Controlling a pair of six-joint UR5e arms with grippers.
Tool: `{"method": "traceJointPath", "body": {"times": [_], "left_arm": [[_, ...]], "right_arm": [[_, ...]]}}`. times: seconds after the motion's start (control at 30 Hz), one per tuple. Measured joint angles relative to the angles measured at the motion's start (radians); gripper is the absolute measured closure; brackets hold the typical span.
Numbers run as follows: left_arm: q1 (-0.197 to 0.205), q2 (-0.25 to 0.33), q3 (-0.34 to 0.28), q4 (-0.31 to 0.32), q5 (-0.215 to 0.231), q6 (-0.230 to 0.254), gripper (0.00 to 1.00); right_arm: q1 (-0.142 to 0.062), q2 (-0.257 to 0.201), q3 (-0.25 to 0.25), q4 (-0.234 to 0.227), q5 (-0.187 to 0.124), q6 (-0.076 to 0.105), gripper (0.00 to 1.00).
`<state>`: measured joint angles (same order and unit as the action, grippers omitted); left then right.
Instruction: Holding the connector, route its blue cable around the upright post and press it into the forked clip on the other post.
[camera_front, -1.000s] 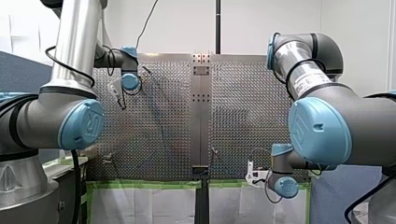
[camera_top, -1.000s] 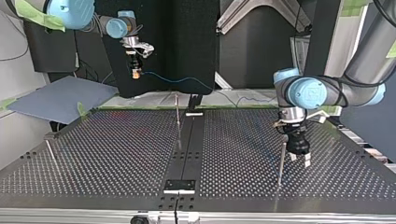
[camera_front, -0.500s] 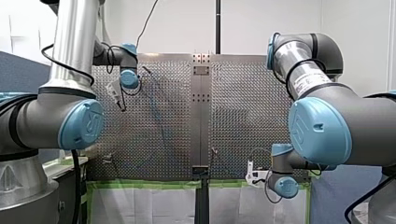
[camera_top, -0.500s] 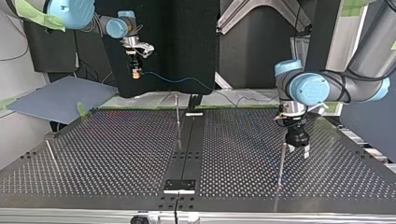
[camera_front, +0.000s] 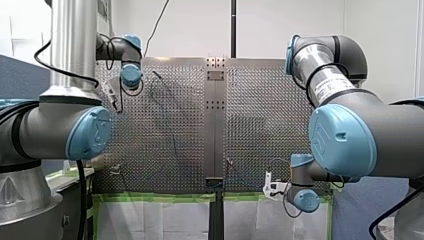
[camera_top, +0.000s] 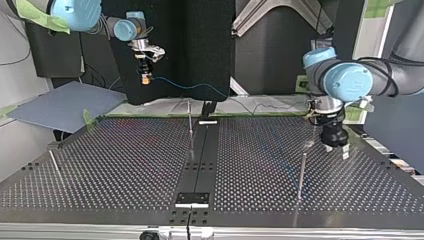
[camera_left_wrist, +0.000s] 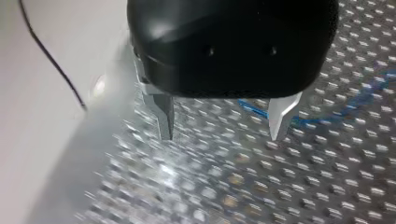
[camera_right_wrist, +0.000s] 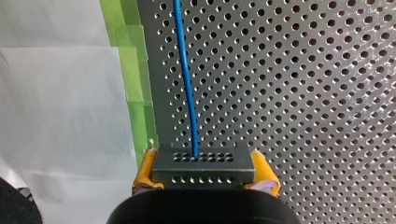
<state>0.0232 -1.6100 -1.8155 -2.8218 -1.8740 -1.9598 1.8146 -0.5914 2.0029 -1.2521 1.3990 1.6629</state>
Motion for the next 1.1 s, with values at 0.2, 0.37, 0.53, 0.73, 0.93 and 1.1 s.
{"method": "traceJointPath", "body": {"times": [0.2,0.37,0.53,0.73,0.93,1.1], "left_arm": [[0.002,0.058,0.055,-0.058,0.017,0.049,0.01],[0.004,0.101,0.098,-0.101,0.052,0.046,0.01],[0.004,0.15,0.147,-0.15,0.1,0.029,0.01],[-0.014,0.203,0.2,-0.203,0.152,0.042,0.01],[-0.036,0.252,0.252,-0.255,0.205,0.045,0.01],[-0.073,0.239,0.3,-0.303,0.251,0.048,0.01]], "right_arm": [[0.002,0.0,0.0,-0.011,-0.006,0.021,1.0],[0.001,0.0,0.0,-0.018,-0.007,0.034,1.0],[-0.001,0.0,0.0,-0.021,-0.009,0.035,1.0],[-0.001,0.0,0.0,-0.02,-0.009,0.036,1.0],[-0.001,0.0,-0.001,-0.02,-0.009,0.036,1.0],[0.002,0.0,-0.005,-0.018,-0.009,0.036,1.0]]}}
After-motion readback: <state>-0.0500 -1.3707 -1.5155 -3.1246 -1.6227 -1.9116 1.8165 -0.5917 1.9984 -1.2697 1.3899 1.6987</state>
